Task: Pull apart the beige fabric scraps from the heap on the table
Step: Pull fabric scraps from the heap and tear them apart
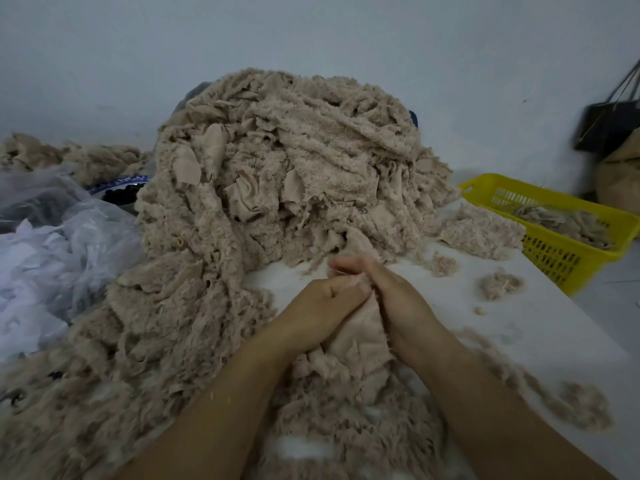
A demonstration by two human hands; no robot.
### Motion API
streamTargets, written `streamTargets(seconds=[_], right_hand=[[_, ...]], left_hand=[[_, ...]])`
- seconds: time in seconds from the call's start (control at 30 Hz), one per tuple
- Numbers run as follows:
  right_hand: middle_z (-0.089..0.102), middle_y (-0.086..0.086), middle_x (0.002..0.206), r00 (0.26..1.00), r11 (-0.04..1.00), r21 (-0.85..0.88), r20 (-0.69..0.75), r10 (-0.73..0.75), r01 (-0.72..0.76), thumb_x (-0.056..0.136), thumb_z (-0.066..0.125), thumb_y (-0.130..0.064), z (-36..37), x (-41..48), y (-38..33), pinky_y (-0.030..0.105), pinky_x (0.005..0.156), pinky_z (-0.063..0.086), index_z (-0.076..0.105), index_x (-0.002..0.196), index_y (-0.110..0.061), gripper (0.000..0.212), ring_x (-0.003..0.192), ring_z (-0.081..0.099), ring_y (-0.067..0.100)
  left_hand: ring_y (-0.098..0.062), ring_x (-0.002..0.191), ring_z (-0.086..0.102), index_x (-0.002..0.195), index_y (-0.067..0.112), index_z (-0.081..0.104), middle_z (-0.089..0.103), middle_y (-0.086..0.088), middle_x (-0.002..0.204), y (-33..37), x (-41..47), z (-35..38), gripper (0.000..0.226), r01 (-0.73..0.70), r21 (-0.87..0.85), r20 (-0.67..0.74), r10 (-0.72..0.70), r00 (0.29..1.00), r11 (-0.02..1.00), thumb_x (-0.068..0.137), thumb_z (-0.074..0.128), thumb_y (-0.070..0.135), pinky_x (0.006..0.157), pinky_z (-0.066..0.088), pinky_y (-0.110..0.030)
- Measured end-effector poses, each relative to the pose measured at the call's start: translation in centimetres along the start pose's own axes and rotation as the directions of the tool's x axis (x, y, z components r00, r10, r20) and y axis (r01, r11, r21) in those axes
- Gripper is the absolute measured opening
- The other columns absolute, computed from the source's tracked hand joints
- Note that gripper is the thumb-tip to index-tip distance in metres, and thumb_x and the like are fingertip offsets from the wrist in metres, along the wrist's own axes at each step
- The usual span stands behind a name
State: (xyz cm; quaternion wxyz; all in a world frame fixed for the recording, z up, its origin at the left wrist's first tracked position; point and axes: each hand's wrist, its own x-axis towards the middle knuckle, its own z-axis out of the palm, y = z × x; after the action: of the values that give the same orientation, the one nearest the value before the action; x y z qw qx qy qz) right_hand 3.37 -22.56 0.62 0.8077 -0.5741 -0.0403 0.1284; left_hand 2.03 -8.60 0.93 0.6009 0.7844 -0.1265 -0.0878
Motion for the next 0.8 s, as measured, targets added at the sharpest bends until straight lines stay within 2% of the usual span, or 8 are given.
streamTargets(seconds=[0.13,0.2,0.3,0.4,0.53,0.63,0.7,0.8], right_hand=[[0.076,0.005,0.104,0.990,0.934,0.356,-0.135,0.042,0.009,0.104,0.040,-0.042,-1.8,1.3,-0.6,0.025,0.067,0.059,0.066,0.117,-0.010,0.043,0.087,0.073,0.015],[0.076,0.007,0.107,0.977,0.915,0.400,-0.212,0.031,0.058,0.102,0.041,-0.045,-2.9,1.5,-0.9,0.026,0.067,0.059,0.059,0.118,-0.011,0.041,0.087,0.074,0.016],[0.072,0.007,0.120,0.996,0.981,0.193,-0.093,-0.004,0.022,0.091,0.041,-0.068,-2.6,0.7,-0.8,0.029,0.080,0.058,0.060,0.125,-0.007,0.074,0.108,0.069,0.020],[0.072,-0.004,0.119,0.992,0.984,-0.178,0.122,0.004,0.018,0.069,0.052,-0.087,-0.3,-0.2,0.4,0.027,0.089,0.056,0.064,0.122,-0.022,0.085,0.112,0.067,0.014],[0.062,-0.036,0.115,0.943,0.875,-0.460,0.332,0.014,0.150,0.069,0.068,-0.073,1.5,-1.1,0.7,0.006,0.084,0.046,0.052,0.118,-0.050,0.057,0.109,0.057,-0.015],[0.055,-0.033,0.108,0.901,0.629,-0.722,0.426,0.076,0.289,0.078,0.070,-0.063,0.6,-1.2,1.1,0.009,0.083,0.045,0.053,0.104,-0.051,0.034,0.103,0.053,-0.010],[0.048,-0.017,0.096,0.874,0.454,-0.790,0.483,0.048,0.412,0.093,0.065,-0.042,0.6,-1.2,1.4,0.021,0.082,0.038,0.055,0.090,-0.029,0.017,0.094,0.044,0.004],[0.057,0.010,0.084,0.948,0.761,-0.587,0.296,-0.118,0.278,0.098,0.060,-0.030,1.0,-1.4,0.4,0.030,0.072,0.040,0.058,0.085,-0.005,0.029,0.079,0.051,0.013]], left_hand=[[-0.025,0.077,0.063,0.089,0.003,0.070,0.069,-0.010,0.085,0.5,-0.3,-0.1,0.055,0.023,-0.118,-0.029,-0.026,0.999,0.993,0.085,0.064,0.057,0.073,0.049,-0.034],[-0.027,0.089,0.071,0.091,0.017,0.079,0.075,-0.012,0.094,0.6,-0.2,-0.8,0.036,0.031,-0.399,-0.165,-0.105,0.981,0.916,0.089,0.066,0.050,0.080,0.056,-0.034],[-0.038,0.110,0.067,0.113,0.007,0.073,0.071,-0.022,0.112,0.6,0.1,-2.3,0.045,-0.031,-0.745,-0.253,-0.239,0.938,0.667,0.098,0.056,0.046,0.099,0.052,-0.048],[-0.019,0.075,0.075,0.096,0.005,0.075,0.076,-0.009,0.084,0.5,0.4,-2.9,0.042,-0.079,-0.838,-0.262,-0.273,0.925,0.539,0.102,0.050,0.038,0.061,0.060,-0.029],[-0.020,0.076,0.076,0.108,0.006,0.072,0.077,-0.009,0.089,0.3,0.6,-2.8,0.044,-0.078,-0.900,-0.222,-0.298,0.928,0.428,0.101,0.048,0.042,0.058,0.059,-0.030],[-0.017,0.070,0.075,0.090,0.003,0.078,0.076,-0.009,0.082,0.2,0.9,-3.4,0.051,-0.142,-0.937,-0.236,-0.277,0.931,0.320,0.103,0.046,0.040,0.054,0.058,-0.027],[-0.014,0.065,0.072,0.083,0.001,0.076,0.074,-0.009,0.080,0.3,1.0,-3.9,0.039,-0.214,-0.959,-0.256,-0.248,0.934,0.183,0.101,0.053,0.027,0.053,0.058,-0.024],[-0.005,0.049,0.059,0.090,0.010,0.066,0.065,-0.002,0.075,0.2,1.0,-4.3,0.017,-0.268,-0.930,-0.331,-0.261,0.907,0.251,0.099,0.054,0.019,0.043,0.051,-0.018]])
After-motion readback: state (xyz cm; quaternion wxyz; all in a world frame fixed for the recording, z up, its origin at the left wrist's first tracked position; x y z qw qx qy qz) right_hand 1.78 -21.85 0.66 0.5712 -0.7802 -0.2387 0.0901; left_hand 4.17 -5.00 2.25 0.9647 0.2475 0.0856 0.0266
